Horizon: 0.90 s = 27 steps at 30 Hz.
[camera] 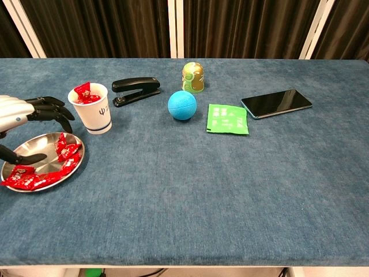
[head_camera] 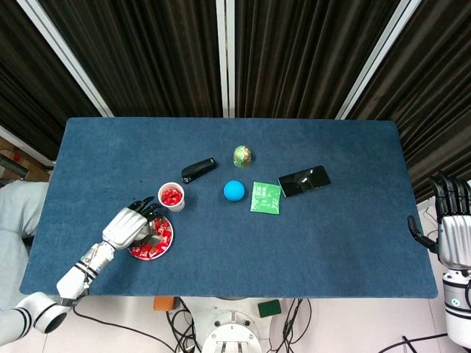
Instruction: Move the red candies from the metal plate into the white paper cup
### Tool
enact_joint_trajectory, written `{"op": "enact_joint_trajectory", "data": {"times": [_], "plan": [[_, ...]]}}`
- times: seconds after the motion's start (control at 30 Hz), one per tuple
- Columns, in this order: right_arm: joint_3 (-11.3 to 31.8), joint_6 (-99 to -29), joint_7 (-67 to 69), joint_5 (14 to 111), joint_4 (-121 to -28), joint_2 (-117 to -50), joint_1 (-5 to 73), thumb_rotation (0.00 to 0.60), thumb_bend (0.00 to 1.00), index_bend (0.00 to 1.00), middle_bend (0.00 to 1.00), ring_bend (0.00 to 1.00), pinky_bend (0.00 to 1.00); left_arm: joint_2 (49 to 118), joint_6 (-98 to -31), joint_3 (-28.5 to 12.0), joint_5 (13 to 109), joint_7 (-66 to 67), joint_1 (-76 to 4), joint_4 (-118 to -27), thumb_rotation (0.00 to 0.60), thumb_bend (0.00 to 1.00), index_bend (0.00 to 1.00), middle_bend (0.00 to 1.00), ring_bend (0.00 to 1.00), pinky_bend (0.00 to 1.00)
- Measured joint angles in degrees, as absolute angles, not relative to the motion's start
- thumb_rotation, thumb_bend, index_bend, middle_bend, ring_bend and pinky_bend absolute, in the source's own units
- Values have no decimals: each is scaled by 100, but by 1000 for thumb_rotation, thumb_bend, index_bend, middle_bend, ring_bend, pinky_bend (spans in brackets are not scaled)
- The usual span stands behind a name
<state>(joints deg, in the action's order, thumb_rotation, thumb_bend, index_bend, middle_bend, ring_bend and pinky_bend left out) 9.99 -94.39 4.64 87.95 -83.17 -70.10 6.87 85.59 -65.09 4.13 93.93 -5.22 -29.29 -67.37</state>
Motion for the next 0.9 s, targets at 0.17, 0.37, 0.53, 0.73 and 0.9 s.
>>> {"op": "enact_joint_trajectory", "data": {"times": [0.17,0.37,0.53,0.73,0.9], "plan": [[1001,-9447,465,8778,-8310,-7006,675,600,341,0,0,0,0,8690,-6424,387,9373,-597,-2996,-6488,600,272,319,156,33,216],[1000,-9424,488,8759,-8275,-7016,677,600,342,0,0,0,0,8748,-6378,393,9353,-613,-3029,-6372,600,273,340,156,33,216],[997,-9412,499,8753,-8241,-7035,682,600,342,0,0,0,0,8776,-6395,398,9363,-584,-3039,-6360,600,275,356,158,33,216],[1004,-9421,509,8734,-8233,-7023,669,600,342,0,0,0,0,8794,-6392,405,9337,-562,-3032,-6333,600,286,393,161,33,216],[1004,-9415,514,8725,-8226,-7031,669,600,342,0,0,0,0,8796,-6412,423,9322,-564,-3007,-6314,600,287,437,166,33,216]]}}
